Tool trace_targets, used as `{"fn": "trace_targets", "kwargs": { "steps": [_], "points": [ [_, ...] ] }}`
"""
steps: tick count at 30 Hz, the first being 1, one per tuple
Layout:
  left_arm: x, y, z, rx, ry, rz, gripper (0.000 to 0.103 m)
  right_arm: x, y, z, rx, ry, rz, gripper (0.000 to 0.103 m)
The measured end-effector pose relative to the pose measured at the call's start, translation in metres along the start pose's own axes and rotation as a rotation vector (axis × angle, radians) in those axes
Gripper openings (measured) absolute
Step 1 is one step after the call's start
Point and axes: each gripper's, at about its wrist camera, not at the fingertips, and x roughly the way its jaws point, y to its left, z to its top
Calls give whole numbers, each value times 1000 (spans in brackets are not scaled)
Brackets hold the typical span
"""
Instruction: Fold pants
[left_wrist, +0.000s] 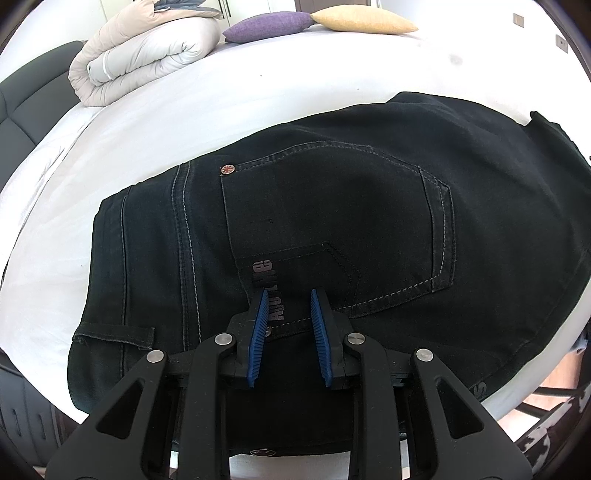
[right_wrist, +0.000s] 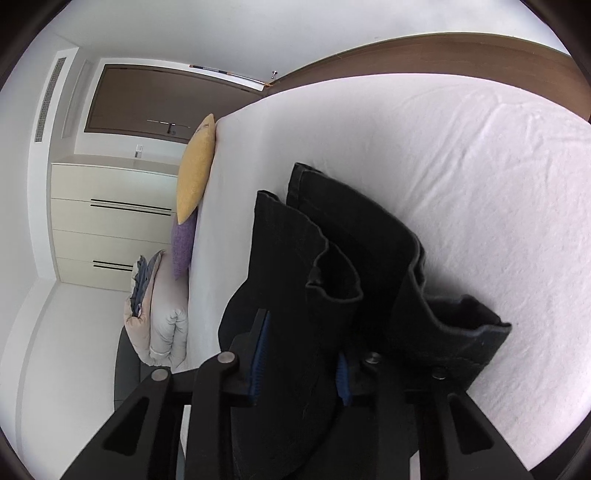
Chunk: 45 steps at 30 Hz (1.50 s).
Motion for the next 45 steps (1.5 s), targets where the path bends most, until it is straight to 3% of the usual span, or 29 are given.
{"fn": "trace_targets", "kwargs": {
  "steps": [6,13,21,45],
  "points": [
    [-1,2,-1,-2,-2,-3,23,-3,1,4,-106,-46,-88,6],
    [-1,3,-1,-2,-2,-5,23,-40,-6,11,-106,-151,-135,5],
    [-1,5,-1,-5,-2,-8,23,-60,-31,0,-22,-142,-131,4],
    [-3,34,-3,-49,-11,-68,23,-62,-37,-3,-44,-140,-172,0]
  ]
}}
